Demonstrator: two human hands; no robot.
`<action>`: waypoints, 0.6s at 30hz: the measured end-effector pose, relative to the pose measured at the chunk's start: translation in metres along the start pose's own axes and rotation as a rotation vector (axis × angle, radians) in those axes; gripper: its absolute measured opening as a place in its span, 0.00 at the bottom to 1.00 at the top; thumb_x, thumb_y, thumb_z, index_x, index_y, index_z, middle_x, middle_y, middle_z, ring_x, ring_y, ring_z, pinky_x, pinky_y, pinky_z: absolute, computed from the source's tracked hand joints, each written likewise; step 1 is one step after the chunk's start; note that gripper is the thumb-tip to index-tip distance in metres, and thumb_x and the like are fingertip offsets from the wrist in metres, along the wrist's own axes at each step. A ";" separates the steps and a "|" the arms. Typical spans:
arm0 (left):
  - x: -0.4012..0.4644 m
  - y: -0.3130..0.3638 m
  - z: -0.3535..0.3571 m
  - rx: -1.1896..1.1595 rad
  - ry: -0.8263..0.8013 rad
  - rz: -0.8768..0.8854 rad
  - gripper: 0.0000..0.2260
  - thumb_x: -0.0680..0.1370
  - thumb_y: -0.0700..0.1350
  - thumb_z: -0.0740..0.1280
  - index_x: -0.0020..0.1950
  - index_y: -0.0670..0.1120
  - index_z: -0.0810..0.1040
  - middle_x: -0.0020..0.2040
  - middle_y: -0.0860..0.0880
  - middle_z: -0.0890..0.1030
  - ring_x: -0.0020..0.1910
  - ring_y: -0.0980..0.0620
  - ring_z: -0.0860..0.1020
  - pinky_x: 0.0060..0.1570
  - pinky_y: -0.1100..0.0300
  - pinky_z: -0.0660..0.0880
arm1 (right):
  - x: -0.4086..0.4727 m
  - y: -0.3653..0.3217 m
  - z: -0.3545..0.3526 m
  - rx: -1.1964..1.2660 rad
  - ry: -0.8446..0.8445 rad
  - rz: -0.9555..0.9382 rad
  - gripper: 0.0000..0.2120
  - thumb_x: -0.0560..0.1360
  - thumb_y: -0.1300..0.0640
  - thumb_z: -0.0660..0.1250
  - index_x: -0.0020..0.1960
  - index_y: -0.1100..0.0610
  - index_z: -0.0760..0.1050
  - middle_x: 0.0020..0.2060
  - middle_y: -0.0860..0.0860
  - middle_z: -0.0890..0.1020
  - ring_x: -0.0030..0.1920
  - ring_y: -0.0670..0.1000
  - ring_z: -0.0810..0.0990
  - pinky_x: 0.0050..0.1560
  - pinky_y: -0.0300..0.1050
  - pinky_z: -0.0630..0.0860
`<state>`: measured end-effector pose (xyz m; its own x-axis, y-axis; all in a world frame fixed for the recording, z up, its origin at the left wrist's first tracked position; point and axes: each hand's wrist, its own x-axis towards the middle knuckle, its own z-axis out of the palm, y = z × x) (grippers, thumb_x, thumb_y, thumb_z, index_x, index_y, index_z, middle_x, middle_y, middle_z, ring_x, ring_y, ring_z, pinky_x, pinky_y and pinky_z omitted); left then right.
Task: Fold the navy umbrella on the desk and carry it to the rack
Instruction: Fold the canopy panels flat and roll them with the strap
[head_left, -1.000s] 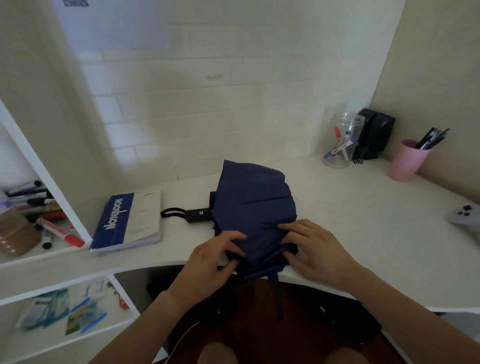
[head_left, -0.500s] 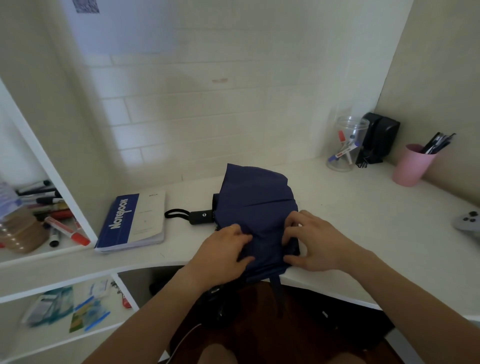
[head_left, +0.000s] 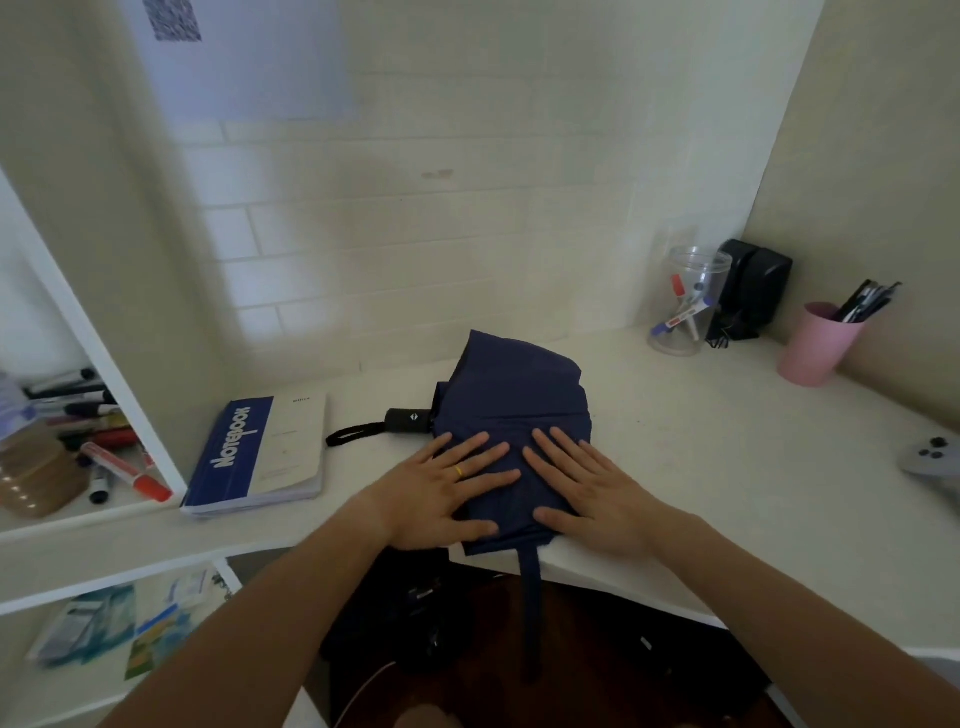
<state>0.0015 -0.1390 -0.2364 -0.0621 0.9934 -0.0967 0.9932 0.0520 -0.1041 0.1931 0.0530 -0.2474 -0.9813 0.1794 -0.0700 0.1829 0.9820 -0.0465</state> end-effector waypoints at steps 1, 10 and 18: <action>0.003 -0.003 -0.003 -0.009 -0.018 0.007 0.32 0.81 0.68 0.50 0.82 0.63 0.43 0.83 0.58 0.38 0.80 0.57 0.32 0.79 0.50 0.33 | -0.001 -0.005 0.002 0.003 -0.009 0.024 0.39 0.76 0.28 0.39 0.80 0.44 0.34 0.80 0.44 0.33 0.77 0.45 0.28 0.80 0.51 0.37; -0.011 0.011 0.008 -0.215 0.132 -0.048 0.26 0.85 0.62 0.47 0.83 0.57 0.52 0.83 0.58 0.45 0.80 0.62 0.39 0.81 0.56 0.45 | -0.010 -0.002 0.003 0.066 0.029 0.040 0.32 0.79 0.33 0.38 0.81 0.40 0.40 0.80 0.41 0.37 0.79 0.42 0.33 0.78 0.44 0.36; -0.018 -0.011 0.004 -0.097 0.009 -0.015 0.31 0.85 0.63 0.47 0.83 0.54 0.40 0.83 0.56 0.40 0.80 0.60 0.37 0.78 0.62 0.36 | -0.016 0.001 0.002 0.020 -0.031 0.035 0.33 0.79 0.30 0.40 0.79 0.38 0.34 0.78 0.40 0.32 0.77 0.41 0.28 0.79 0.47 0.35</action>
<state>-0.0084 -0.1575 -0.2375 -0.0765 0.9933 -0.0868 0.9971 0.0760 -0.0094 0.2090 0.0515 -0.2479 -0.9720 0.2115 -0.1024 0.2186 0.9737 -0.0635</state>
